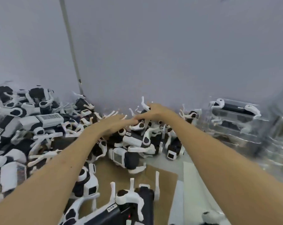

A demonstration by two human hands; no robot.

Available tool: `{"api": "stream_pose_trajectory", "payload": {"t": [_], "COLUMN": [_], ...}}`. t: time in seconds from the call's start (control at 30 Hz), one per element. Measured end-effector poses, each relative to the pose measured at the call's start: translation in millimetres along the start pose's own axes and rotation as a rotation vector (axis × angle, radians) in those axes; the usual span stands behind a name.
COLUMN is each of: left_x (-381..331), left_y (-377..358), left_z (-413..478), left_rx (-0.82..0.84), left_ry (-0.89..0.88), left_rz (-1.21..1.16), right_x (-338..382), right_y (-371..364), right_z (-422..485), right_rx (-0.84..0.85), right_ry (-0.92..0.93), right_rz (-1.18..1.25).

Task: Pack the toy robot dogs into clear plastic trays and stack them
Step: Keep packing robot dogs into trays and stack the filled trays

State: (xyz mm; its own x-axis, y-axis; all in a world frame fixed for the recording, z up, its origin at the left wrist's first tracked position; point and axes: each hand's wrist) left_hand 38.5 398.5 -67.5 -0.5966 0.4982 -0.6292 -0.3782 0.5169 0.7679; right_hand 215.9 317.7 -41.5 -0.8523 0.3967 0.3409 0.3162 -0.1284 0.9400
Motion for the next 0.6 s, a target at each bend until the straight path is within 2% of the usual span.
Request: {"api": "stream_pose_trajectory", "payload": {"t": [0.07,0.1,0.2,0.3,0.37,0.5,0.6], "left_x": [5.1,4.3,-11.3,-24.5,-29.0,-31.5,-39.1], "left_y": [-11.1,-13.6,-15.2,-21.1,-24.3,-27.0,-25.2], "left_z": [1.1,-3.3,-30.4,-63.2,-90.8,-153.5,-196.7], "left_rx": [0.023,0.043,0.083,0.037,0.048,0.103,0.145], "left_ry": [0.099,0.105,0.066,-0.035,-0.055,-0.056,-0.07], "left_rz": [-0.217,-0.239,-0.201,-0.088,0.029,0.142,0.117], "right_x": [-5.4,-6.2,-5.3,-9.5,-13.1,-10.3,-11.2], "right_y": [-11.4,-13.5,-8.8,-8.4,-14.8,-26.1,-16.4], "right_z": [-4.2,-9.0,-34.4,-75.5,-112.2,-187.5,-235.8], "right_rx": [-0.041,-0.051,-0.023,-0.026,-0.063,-0.278,-0.189], "right_ry": [0.01,0.015,0.017,0.026,0.048,0.097,0.065], "right_rz": [0.159,0.233,0.356,0.412,0.378,0.247,0.096]}}
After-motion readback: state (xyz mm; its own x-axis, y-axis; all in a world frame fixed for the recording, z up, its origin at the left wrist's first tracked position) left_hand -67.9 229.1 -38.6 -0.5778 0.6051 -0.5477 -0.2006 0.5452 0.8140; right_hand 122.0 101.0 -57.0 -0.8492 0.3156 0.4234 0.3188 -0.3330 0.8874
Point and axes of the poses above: each hand's wrist, its own z-axis towards the middle knuckle, its own y-axis out of the back of the hand, x = y × z, and after that the axes turned 8 degrees about -z, right-handed
